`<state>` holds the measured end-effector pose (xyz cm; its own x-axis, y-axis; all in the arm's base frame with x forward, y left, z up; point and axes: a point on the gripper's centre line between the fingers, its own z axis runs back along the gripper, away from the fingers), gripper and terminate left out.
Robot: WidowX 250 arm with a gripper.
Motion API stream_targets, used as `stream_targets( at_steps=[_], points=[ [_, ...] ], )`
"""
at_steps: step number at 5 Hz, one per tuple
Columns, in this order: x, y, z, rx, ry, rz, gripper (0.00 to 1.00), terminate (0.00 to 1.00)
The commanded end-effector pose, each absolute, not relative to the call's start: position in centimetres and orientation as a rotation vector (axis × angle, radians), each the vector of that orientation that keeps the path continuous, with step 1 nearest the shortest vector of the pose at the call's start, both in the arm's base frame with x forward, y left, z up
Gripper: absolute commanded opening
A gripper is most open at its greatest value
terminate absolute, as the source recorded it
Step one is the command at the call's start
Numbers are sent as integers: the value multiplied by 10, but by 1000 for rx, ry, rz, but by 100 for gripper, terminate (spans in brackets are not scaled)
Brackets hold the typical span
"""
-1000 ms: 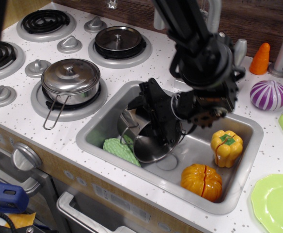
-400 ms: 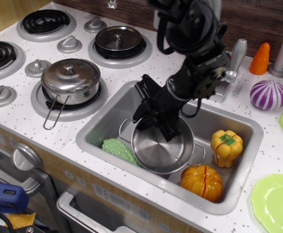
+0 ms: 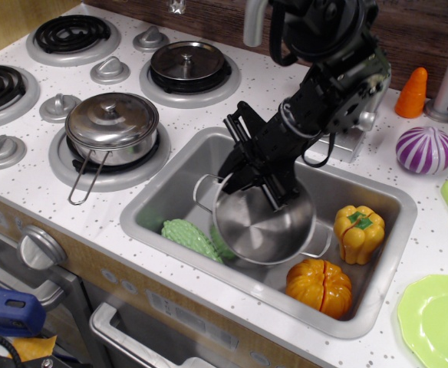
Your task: Flip pot upright in sink
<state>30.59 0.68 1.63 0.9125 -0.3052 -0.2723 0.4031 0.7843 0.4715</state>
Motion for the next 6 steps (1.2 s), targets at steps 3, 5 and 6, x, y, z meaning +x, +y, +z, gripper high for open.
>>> stream_targets(
  at_steps=[3, 5, 6],
  points=[
    [307, 19, 13, 695, 1, -496, 100, 0],
    [307, 19, 13, 695, 1, -496, 100, 0],
    [307, 19, 13, 695, 1, -496, 100, 100]
  ],
)
